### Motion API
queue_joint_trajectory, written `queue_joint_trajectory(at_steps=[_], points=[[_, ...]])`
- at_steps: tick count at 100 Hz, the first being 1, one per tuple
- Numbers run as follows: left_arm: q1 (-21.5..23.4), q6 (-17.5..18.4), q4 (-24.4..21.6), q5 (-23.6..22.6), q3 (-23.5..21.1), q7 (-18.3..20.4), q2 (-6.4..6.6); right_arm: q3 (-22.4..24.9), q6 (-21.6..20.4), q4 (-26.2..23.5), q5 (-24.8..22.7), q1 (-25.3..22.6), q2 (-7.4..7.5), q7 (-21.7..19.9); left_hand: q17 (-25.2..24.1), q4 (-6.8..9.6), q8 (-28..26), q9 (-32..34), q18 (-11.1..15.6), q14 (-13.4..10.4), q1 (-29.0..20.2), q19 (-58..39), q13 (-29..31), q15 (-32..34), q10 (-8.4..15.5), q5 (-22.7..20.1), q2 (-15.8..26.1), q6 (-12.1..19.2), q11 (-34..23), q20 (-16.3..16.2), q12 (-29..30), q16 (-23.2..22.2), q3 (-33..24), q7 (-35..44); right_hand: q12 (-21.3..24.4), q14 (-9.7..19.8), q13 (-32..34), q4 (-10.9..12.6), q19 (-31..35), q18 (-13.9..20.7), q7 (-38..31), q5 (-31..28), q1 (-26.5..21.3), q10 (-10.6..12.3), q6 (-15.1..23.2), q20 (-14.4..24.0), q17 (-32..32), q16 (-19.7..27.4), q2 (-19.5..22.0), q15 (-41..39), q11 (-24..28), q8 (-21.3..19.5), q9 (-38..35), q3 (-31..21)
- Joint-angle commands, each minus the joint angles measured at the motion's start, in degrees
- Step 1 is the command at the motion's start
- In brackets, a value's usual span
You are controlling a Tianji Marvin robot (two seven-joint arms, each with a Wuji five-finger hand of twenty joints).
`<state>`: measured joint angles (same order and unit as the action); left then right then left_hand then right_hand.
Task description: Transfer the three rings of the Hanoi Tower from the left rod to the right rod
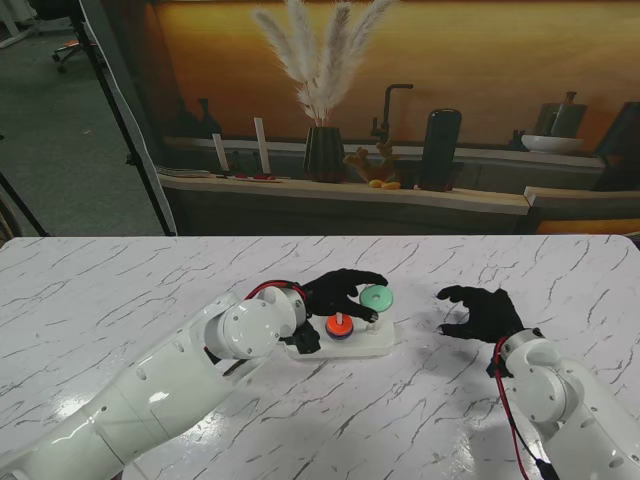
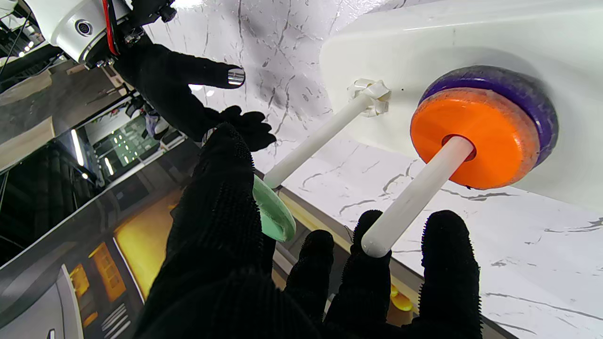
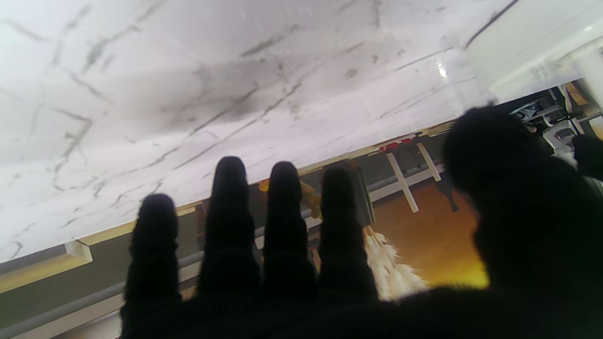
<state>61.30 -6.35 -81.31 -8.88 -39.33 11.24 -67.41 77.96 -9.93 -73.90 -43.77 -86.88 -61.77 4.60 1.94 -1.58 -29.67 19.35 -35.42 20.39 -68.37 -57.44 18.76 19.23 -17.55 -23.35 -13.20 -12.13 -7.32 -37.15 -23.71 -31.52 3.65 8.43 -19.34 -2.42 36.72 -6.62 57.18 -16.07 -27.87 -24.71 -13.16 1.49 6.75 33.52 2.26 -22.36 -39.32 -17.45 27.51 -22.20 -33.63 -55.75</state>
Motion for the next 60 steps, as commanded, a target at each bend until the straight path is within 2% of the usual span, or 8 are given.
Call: queue_joint_trajectory(at_steps=[1,60], points=[[-0.24,1.16,0.35,0.4,0.25,0.57,-0.54,-0.06,0.12,-0.07,-0.07,-0.54,-0.12,0.05,-0.18,1.16,-4.11,1.25,-2.17,0.17,-5.57,-2.76,0.96,0.8,0.12,-5.35,7.57,6.23,0.76,0.14,0.08,-0.96,-3.07,6.64,-0.25,1.41,0.77,1.52,0.94,-6.23,-0.83,-0.85,-0.18,0.03,-0.31,0.51,-0.42,-0.32,-0.02,-1.13,0.51,-0.55,-0.64,-1.01],[-0.93,1.76,2.16,0.1,0.73,0.1,-0.86,0.4,0.42,-0.14,-0.14,-0.84,-0.2,0.55,0.07,1.32,-4.18,1.4,-1.61,0.19,-4.98,-3.43,1.22,1.24,0.33,-5.36,6.91,6.33,0.5,-0.39,-0.03,-1.3,-3.15,6.38,-0.24,1.3,0.8,1.42,0.99,-6.22,-0.93,-0.82,-0.3,-0.03,-0.26,0.49,-0.39,-0.32,-0.39,-1.19,0.59,-0.53,-0.65,-1.35]])
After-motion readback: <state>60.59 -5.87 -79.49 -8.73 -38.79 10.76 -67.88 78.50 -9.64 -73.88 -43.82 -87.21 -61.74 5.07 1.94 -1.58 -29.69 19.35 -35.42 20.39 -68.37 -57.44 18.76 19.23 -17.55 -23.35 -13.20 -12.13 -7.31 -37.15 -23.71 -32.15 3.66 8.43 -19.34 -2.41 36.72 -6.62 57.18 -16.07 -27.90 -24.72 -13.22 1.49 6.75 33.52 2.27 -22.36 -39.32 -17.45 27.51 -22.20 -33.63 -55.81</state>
